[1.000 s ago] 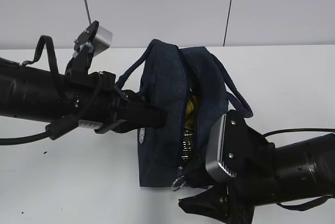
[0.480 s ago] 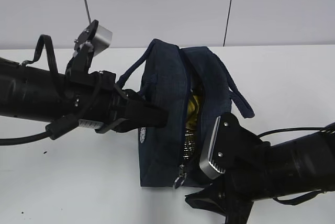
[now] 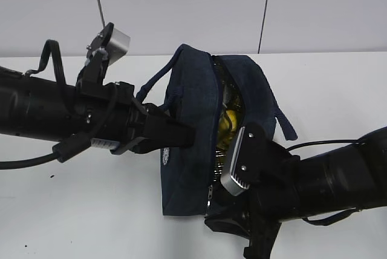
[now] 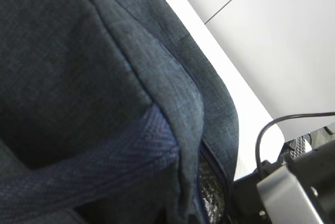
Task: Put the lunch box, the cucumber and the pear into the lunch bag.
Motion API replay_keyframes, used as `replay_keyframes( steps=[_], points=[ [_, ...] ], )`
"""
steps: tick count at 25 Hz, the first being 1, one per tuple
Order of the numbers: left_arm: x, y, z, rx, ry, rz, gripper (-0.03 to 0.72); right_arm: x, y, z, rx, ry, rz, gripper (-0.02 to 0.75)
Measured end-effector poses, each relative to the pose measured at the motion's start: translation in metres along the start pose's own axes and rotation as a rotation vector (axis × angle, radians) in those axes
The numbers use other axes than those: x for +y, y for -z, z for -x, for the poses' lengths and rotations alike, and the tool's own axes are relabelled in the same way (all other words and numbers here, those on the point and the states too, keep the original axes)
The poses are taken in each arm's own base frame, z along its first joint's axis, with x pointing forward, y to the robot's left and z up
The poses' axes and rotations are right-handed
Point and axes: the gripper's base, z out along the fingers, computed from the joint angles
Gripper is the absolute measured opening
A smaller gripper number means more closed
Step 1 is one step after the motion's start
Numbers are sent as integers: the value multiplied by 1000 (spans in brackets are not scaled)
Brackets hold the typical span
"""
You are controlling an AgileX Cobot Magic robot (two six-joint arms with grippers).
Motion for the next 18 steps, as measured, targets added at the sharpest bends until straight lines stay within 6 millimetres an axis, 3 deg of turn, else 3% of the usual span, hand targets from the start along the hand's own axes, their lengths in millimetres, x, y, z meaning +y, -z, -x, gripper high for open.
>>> replay_keyframes(
  steps=[18],
  points=[
    [-1, 0, 2, -19, 24, -13, -15, -7, -2, 10, -30, -60, -8, 333]
  ],
)
